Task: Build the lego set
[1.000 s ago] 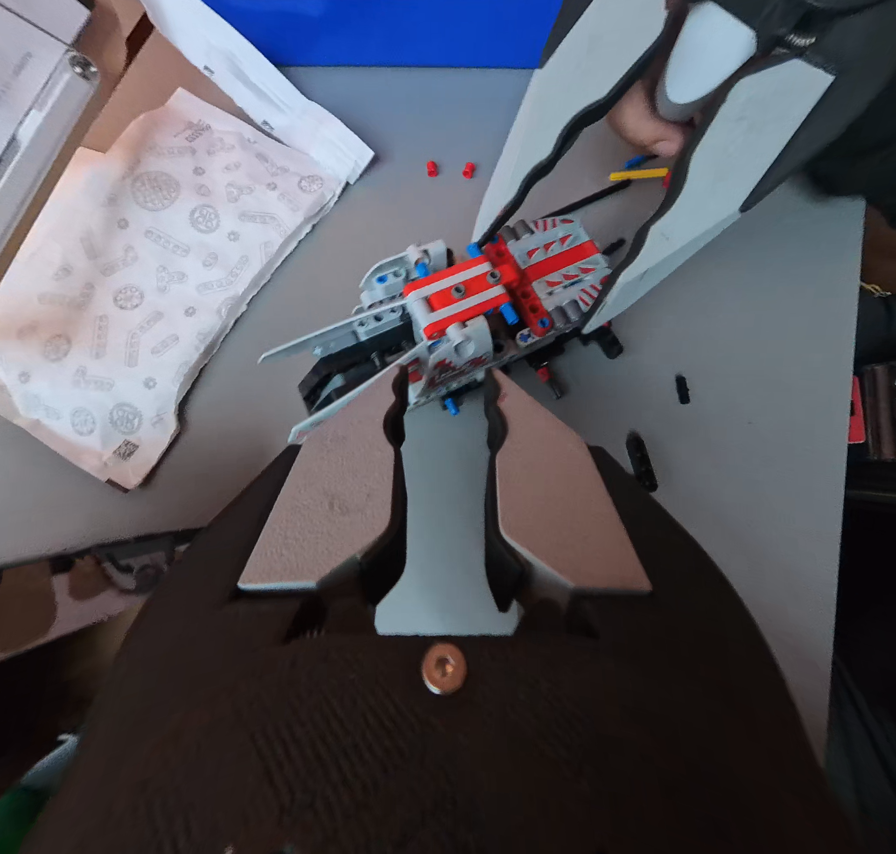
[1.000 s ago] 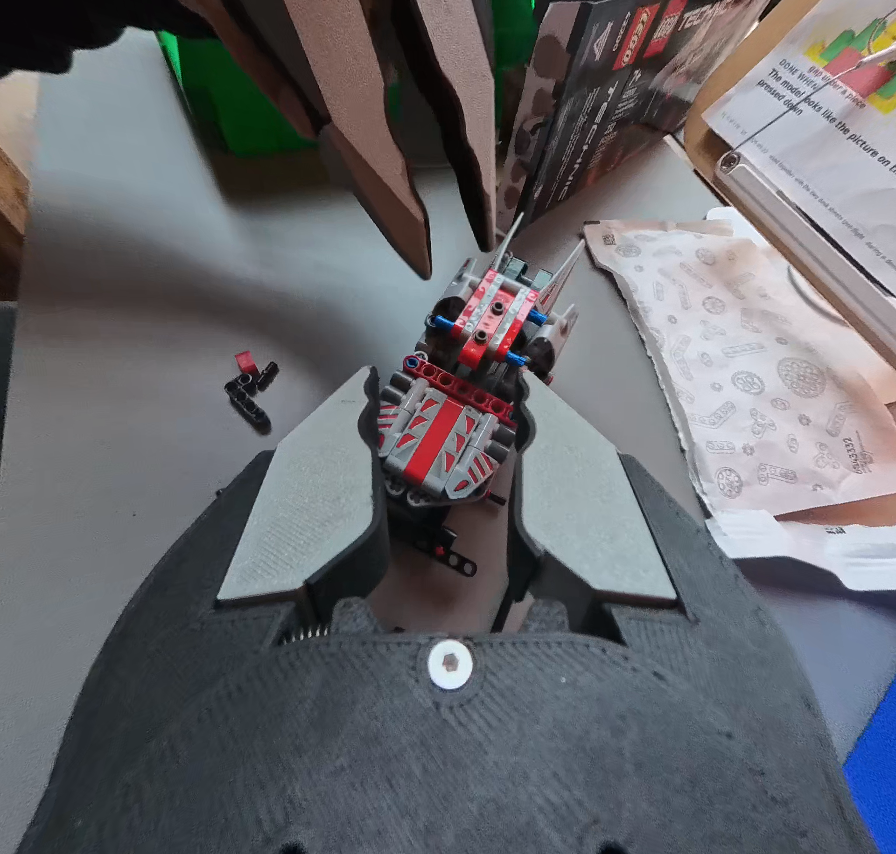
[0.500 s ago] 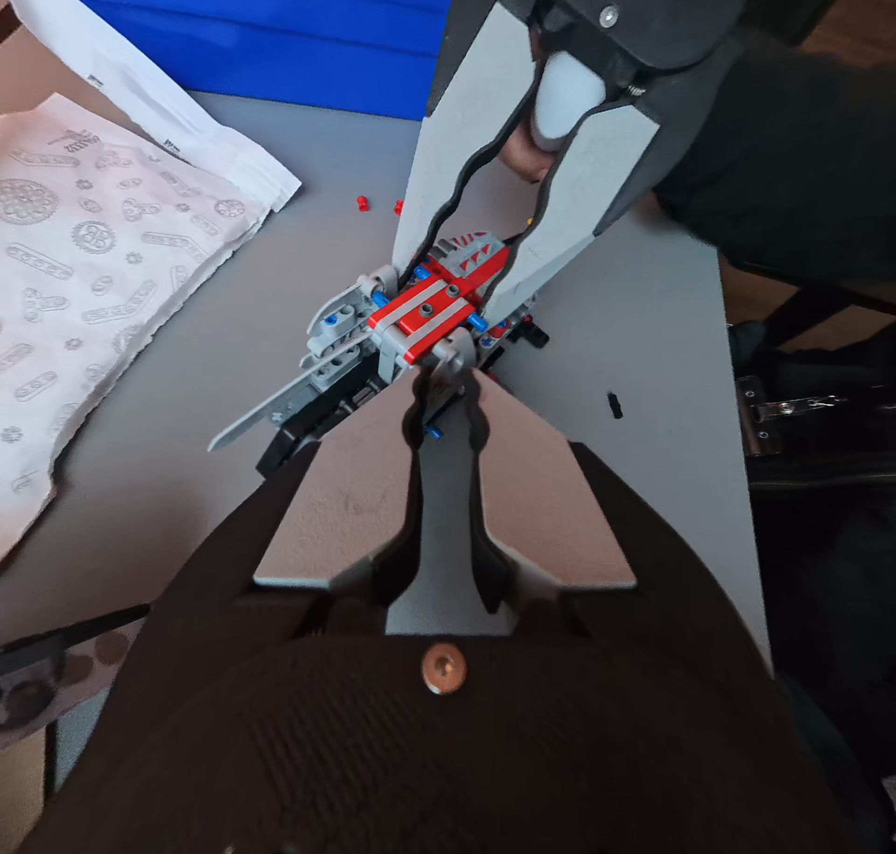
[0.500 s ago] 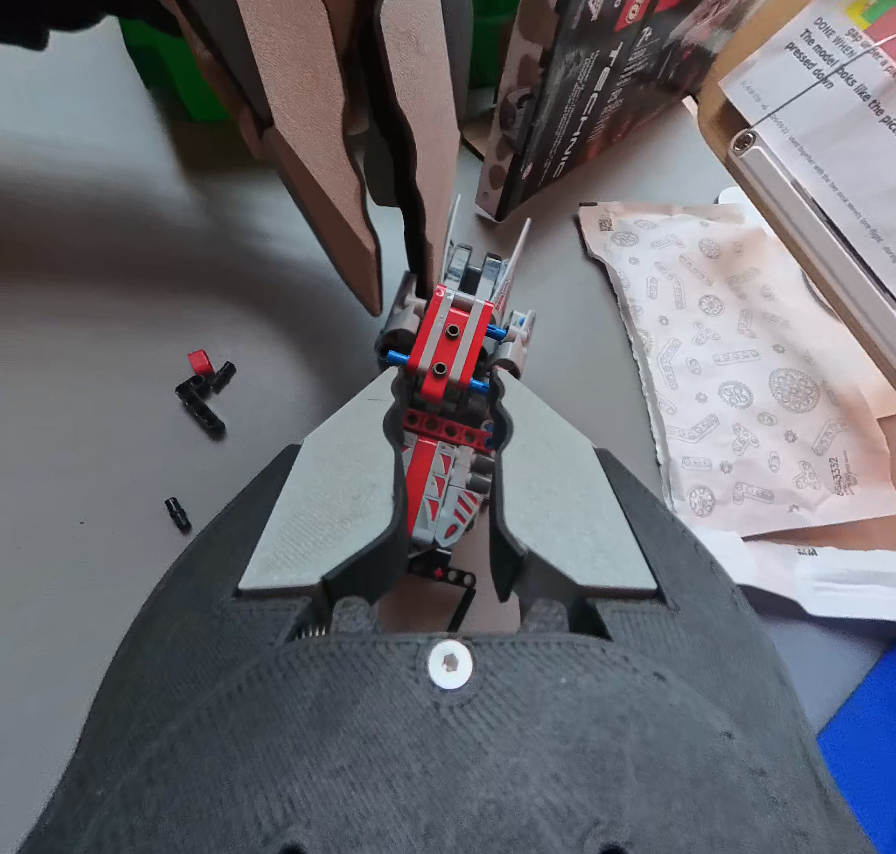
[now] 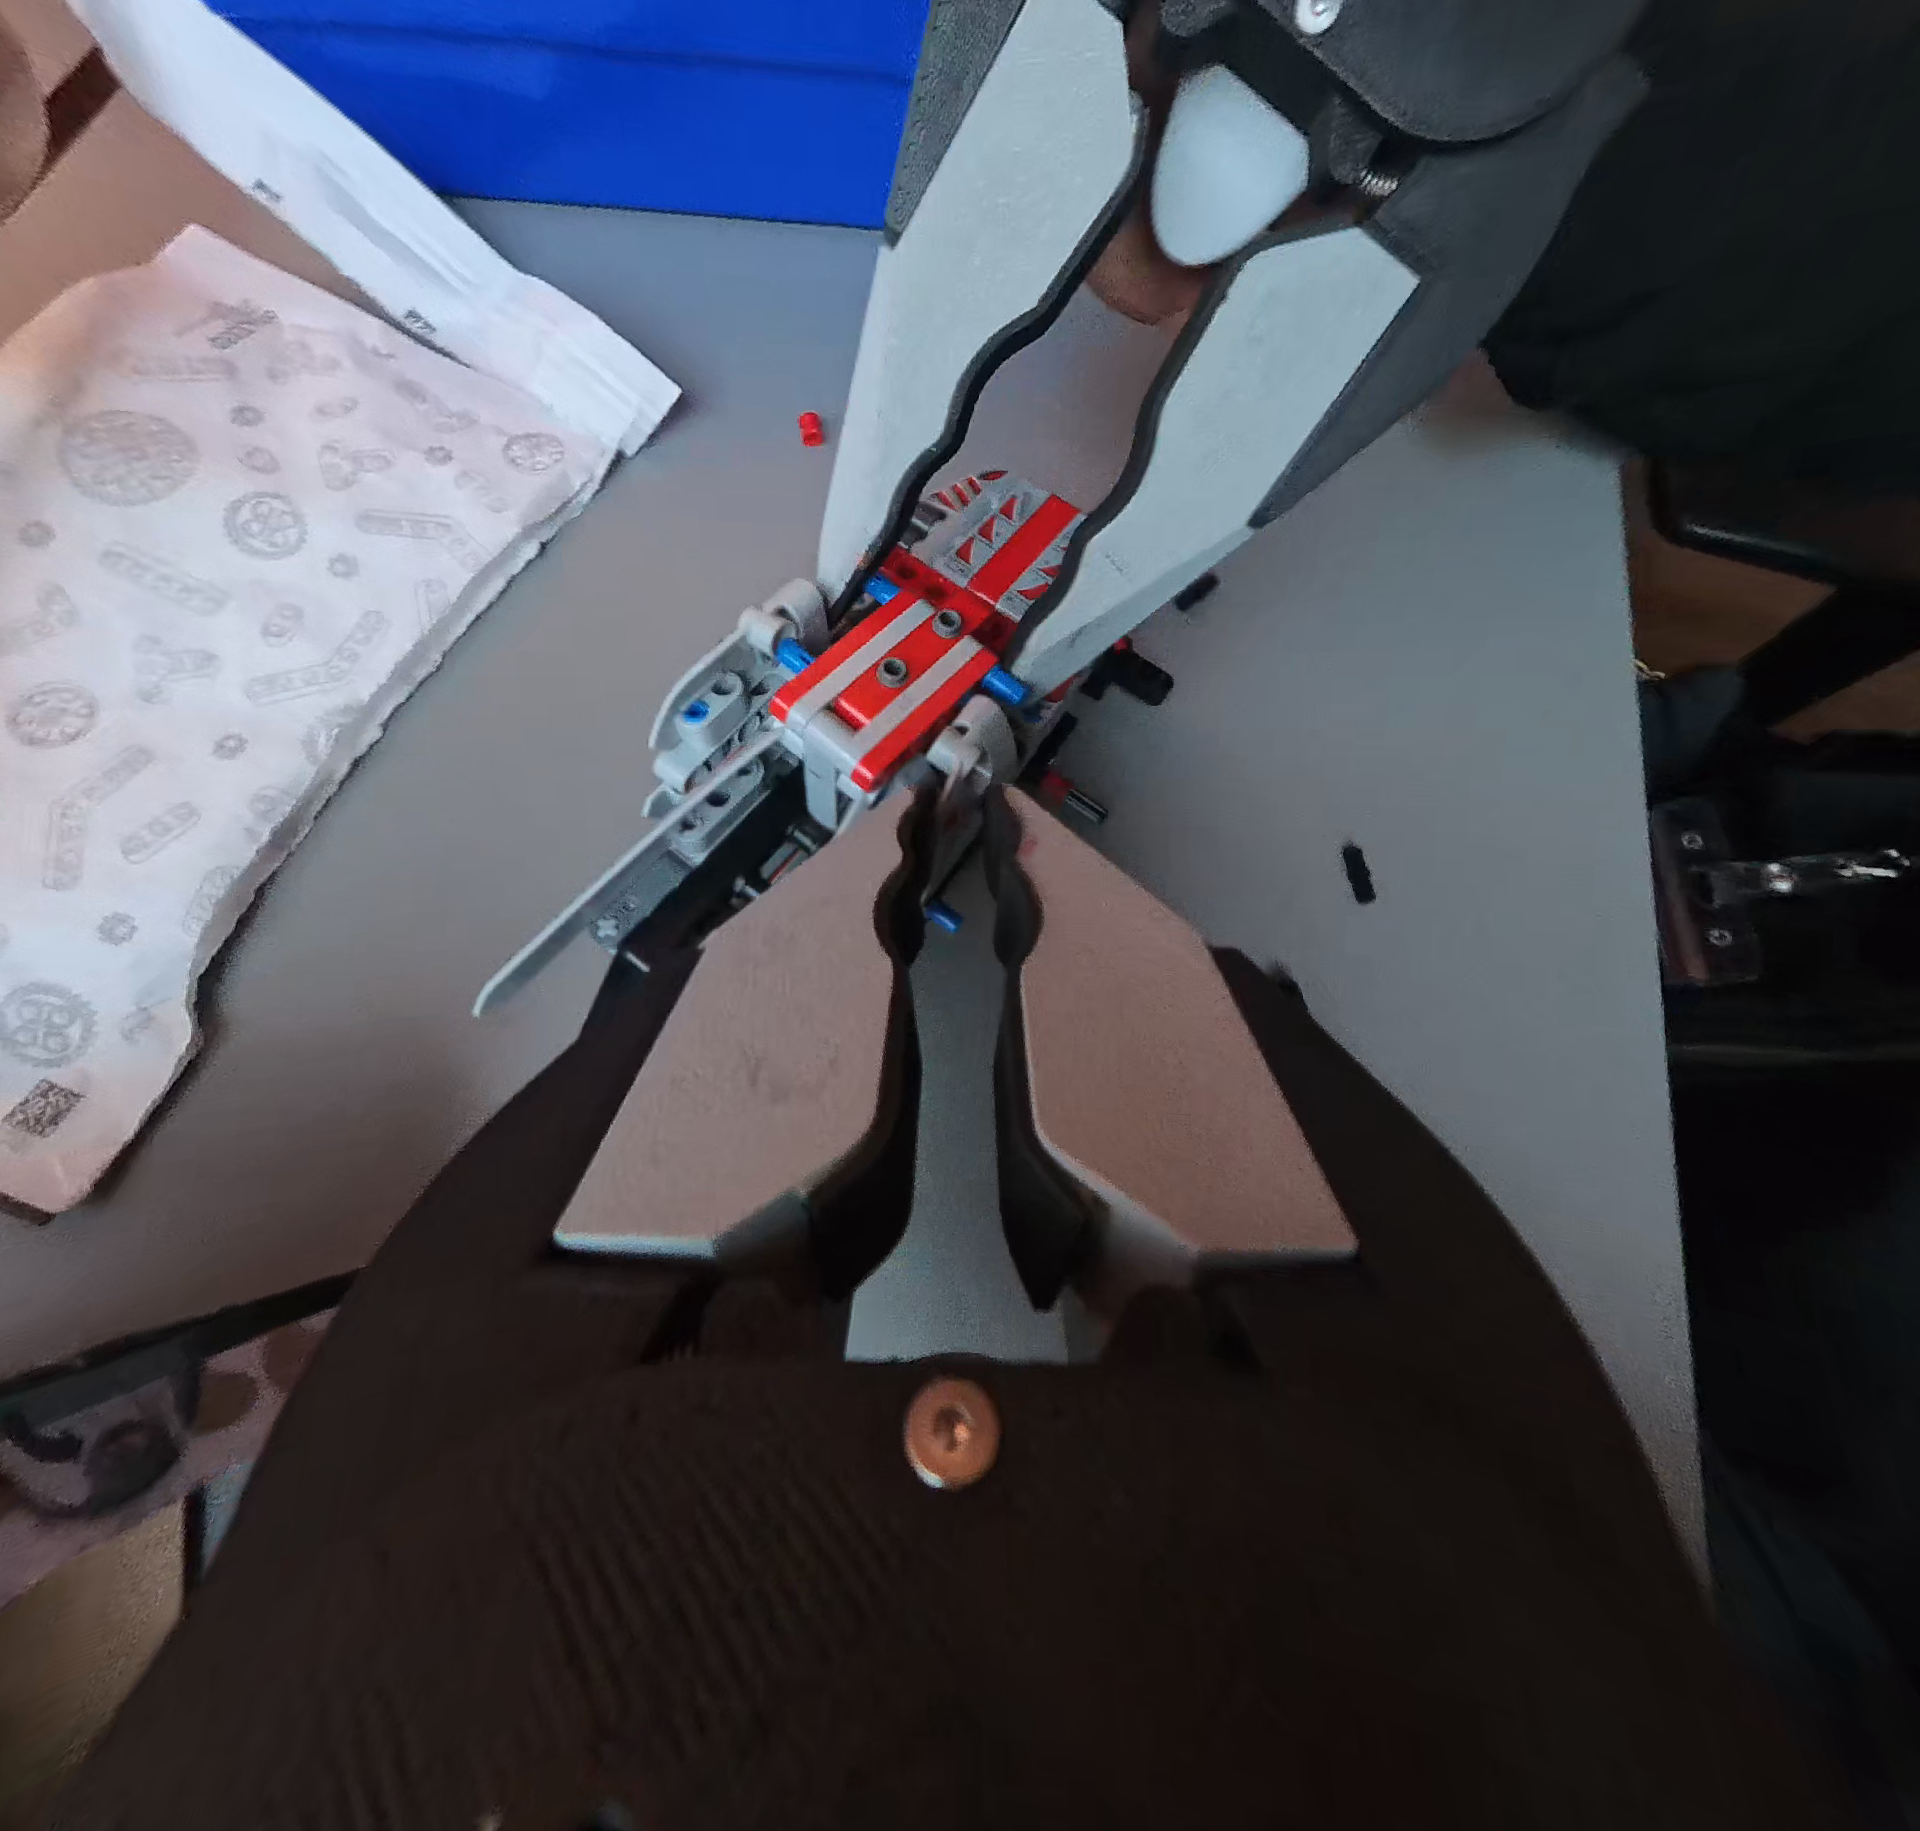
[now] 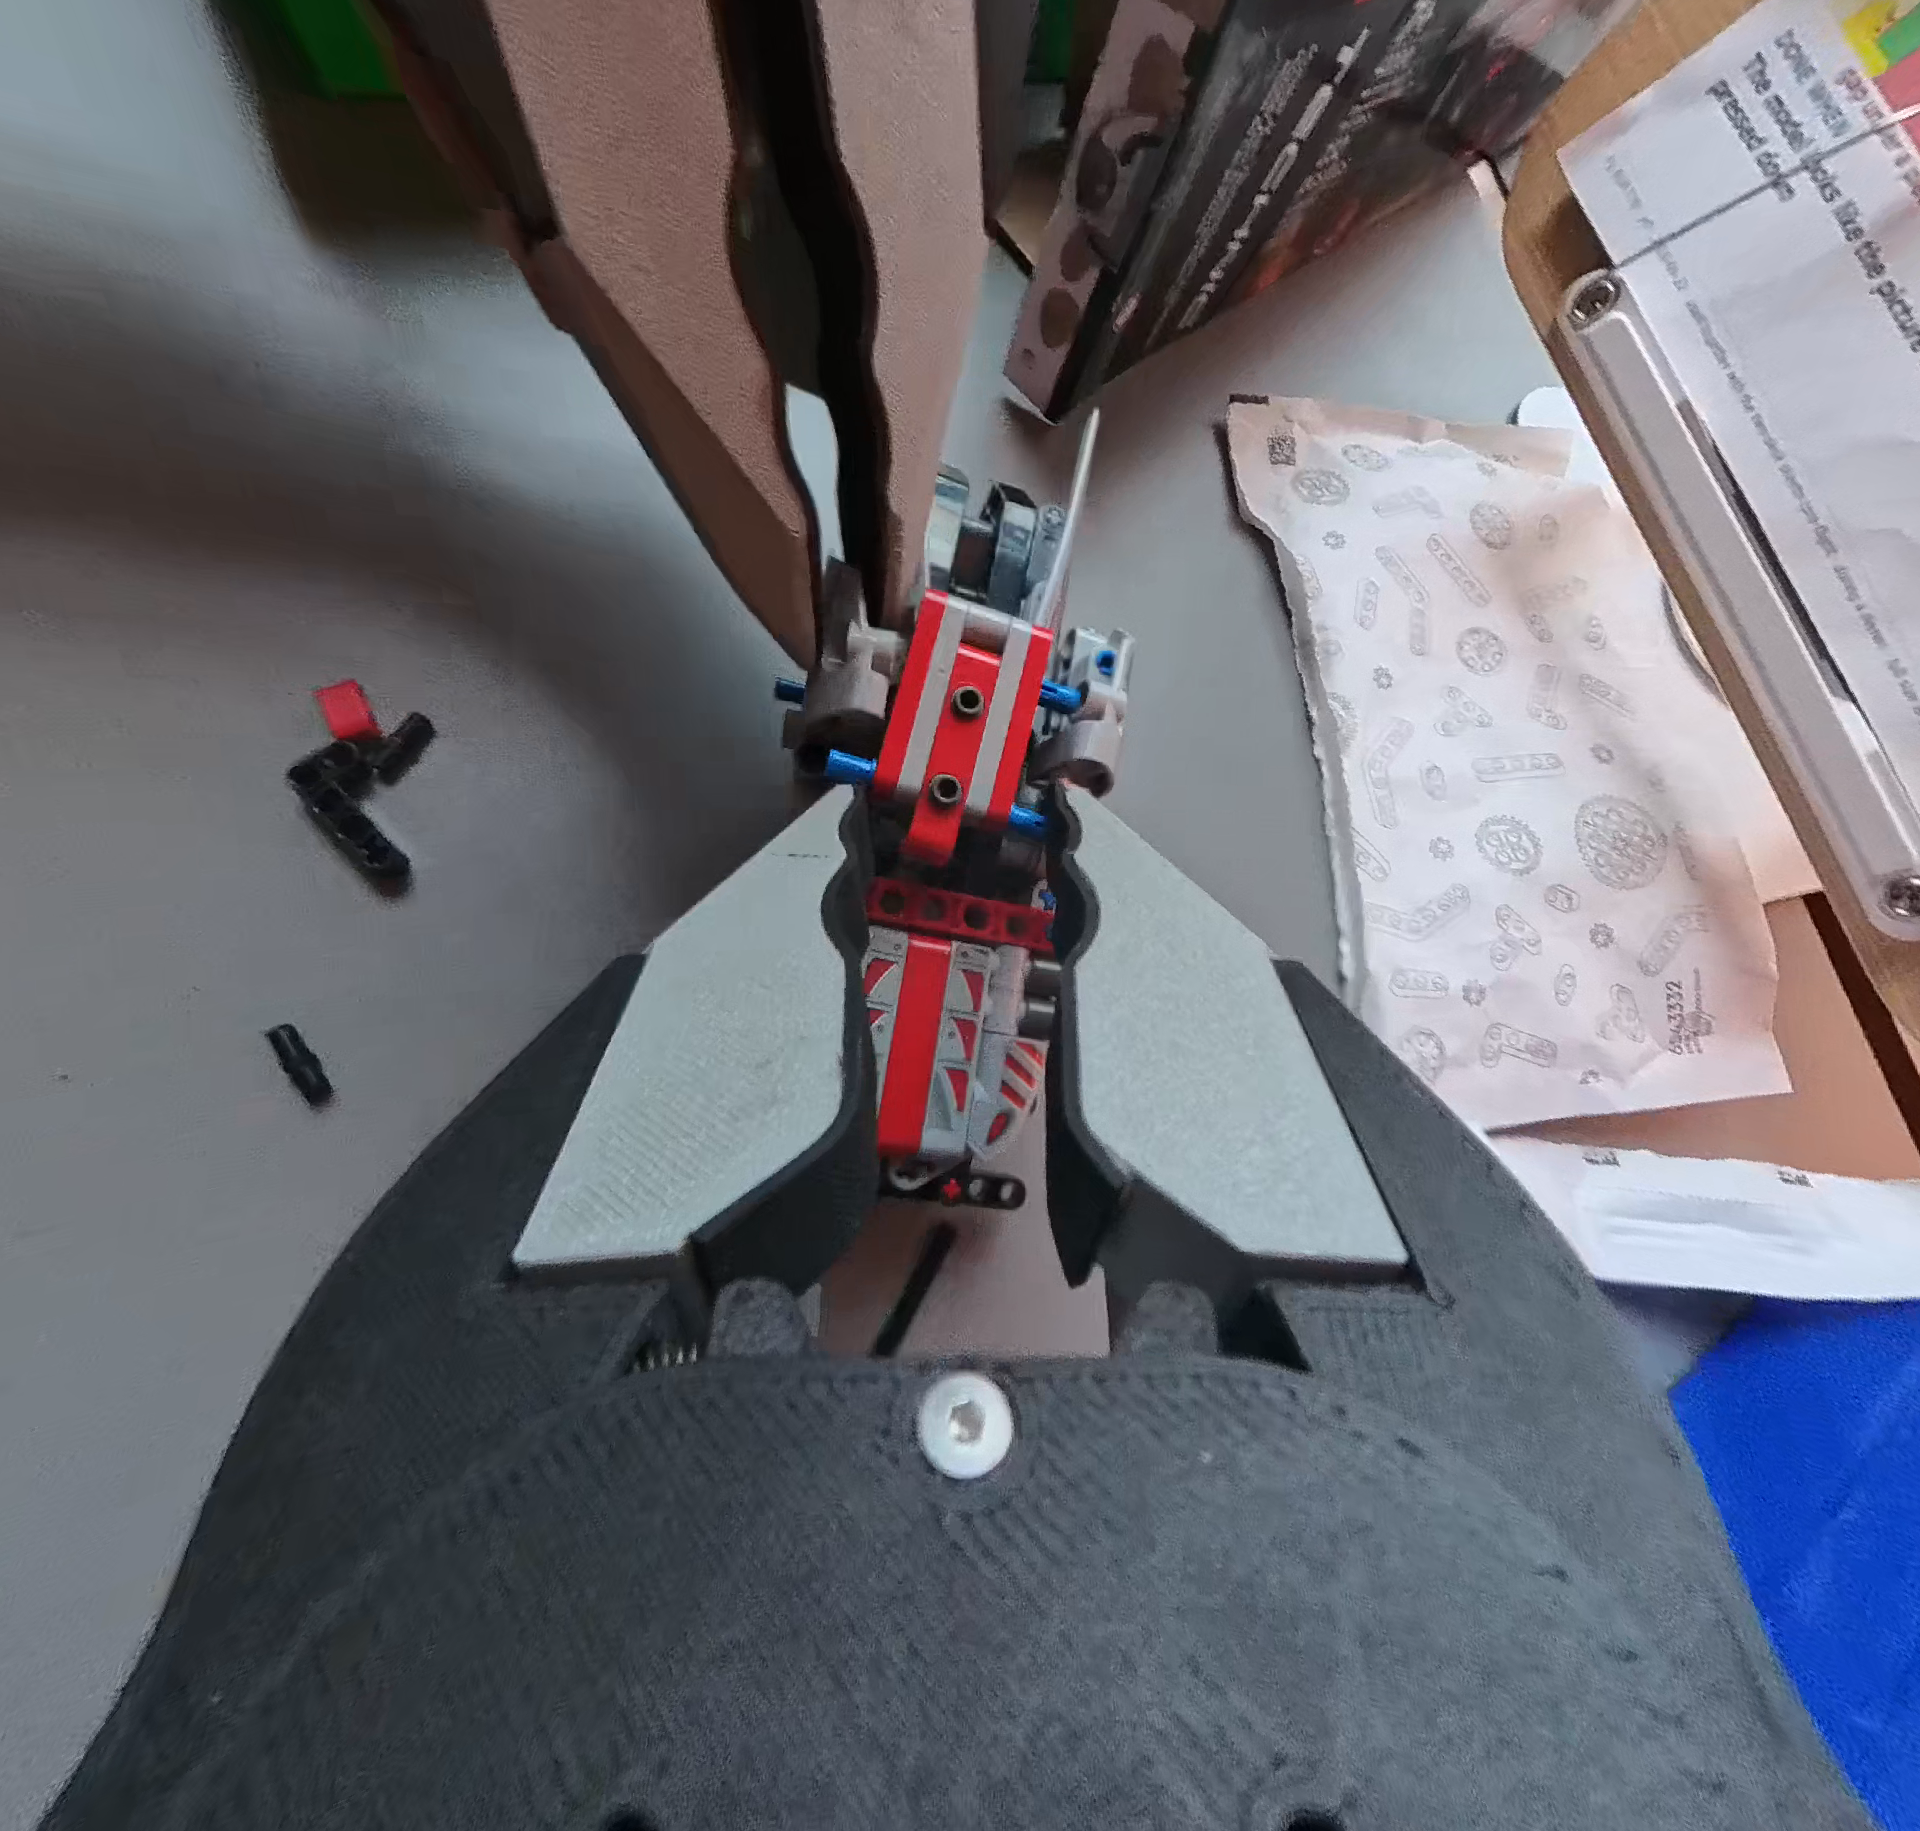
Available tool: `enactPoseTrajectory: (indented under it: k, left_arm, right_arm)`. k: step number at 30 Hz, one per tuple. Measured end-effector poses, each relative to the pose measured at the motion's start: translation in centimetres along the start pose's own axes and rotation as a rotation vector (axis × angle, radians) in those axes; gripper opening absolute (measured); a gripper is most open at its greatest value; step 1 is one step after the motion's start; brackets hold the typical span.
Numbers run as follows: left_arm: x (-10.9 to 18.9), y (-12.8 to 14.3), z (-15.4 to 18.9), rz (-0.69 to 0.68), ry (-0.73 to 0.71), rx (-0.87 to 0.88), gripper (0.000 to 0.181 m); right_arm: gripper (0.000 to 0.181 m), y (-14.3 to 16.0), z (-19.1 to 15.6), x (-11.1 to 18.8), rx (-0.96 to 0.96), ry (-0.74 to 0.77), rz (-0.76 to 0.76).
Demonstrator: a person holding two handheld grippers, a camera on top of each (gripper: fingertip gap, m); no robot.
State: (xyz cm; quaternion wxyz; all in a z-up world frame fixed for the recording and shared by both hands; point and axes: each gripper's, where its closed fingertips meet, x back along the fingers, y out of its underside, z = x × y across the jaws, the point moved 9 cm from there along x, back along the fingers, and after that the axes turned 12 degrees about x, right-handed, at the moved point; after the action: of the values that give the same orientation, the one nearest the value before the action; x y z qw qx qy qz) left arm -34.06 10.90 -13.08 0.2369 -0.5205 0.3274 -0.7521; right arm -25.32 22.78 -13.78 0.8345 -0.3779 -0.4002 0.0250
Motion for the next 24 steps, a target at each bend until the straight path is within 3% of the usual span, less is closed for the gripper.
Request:
enactPoseTrajectory:
  k: [8,12,16,18,20,24]
  left_arm:
    - [0.8,1.0,0.2,0.173,0.099,0.105,0.002]
    - [0.8,0.5,2.0,0.095,-0.041,-0.1,0.003]
    - [1.0,-0.1,2.4,0.021,-0.233,-0.235,0.0]
    - [1.0,-0.3,2.8,0.051,-0.222,-0.242,0.0]
    - [0.5,-0.2,3.7,0.072,-0.199,-0.285,0.0]
    - [-0.6,0.5,4.2,0.009,-0.27,-0.327,0.0]
  right_arm:
    - [0.029,0.1,0.1,0.2,-0.036,-0.032,0.055]
    - [0.03,0.0,-0.2,0.7,-0.002,-0.02,0.063]
    - [0.025,-0.7,0.0,4.2,0.003,0.115,0.145]
    - [0.023,-1.8,-1.0,5.0,0.039,0.103,0.188]
    - [0.03,-2.6,-2.5,3.9,0.116,0.069,0.151]
    - [0.028,-2.8,-4.7,1.4,0.364,0.227,0.026]
